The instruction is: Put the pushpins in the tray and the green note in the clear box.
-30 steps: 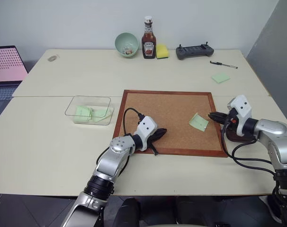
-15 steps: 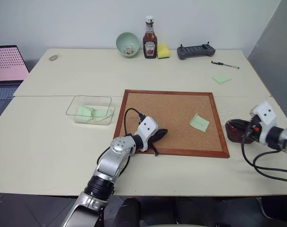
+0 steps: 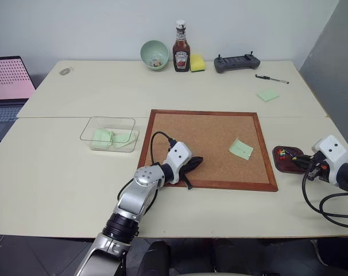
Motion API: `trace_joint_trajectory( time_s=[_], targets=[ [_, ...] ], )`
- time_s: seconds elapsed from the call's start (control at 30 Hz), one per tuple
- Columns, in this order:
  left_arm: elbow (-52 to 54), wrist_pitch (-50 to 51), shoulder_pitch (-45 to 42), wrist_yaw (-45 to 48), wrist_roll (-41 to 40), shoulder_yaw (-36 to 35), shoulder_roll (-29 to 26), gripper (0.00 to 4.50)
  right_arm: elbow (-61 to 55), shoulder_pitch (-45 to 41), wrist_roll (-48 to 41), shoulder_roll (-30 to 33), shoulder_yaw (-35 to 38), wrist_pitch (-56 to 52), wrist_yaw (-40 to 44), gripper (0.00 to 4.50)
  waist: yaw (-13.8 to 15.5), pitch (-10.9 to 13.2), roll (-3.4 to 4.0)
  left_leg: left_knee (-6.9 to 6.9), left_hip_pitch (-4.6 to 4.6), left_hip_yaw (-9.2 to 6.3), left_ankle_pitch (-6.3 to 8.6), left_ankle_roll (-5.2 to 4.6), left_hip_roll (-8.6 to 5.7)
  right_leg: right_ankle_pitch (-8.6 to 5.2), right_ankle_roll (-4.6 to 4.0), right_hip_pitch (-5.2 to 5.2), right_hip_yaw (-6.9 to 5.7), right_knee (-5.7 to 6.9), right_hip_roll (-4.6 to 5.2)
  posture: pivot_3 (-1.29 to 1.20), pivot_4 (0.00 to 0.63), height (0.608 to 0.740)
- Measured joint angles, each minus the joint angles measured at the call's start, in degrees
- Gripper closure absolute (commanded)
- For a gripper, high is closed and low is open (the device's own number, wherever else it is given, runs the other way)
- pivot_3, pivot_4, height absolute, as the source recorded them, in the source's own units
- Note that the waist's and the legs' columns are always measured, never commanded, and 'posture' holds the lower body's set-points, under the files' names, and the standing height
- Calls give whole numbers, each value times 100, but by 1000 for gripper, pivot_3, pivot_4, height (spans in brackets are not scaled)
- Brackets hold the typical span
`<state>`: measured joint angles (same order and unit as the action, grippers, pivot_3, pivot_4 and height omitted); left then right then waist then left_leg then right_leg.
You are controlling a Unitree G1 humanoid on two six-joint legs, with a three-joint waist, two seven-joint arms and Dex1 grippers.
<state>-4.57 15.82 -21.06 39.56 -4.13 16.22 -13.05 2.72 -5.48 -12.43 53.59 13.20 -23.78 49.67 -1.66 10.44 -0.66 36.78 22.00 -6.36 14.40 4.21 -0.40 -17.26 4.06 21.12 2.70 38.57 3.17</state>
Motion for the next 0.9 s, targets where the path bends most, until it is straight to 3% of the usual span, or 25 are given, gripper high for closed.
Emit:
trace_joint_trajectory(
  time_s=[0.43,0.7,0.9],
  targets=[
    [-13,-8,-6,1,-1,2,12,4500,-219,42,-148,67,25,-164,217,110,1,0,0,0,0,0,0,0,0,0,0,-1,0,0,0,0,150,740],
    [-22,-19,-8,4,0,3,6,4500,-297,-39,-408,4,70,-295,291,9,1,-1,2,0,0,-1,0,0,0,0,0,-2,0,0,0,0,150,740],
    [-38,-25,-18,2,1,3,5,4500,-1105,-220,-892,-351,-163,-586,469,9,1,-1,0,3,-1,-3,0,0,0,0,1,-4,-2,0,0,0,150,740]
  ],
)
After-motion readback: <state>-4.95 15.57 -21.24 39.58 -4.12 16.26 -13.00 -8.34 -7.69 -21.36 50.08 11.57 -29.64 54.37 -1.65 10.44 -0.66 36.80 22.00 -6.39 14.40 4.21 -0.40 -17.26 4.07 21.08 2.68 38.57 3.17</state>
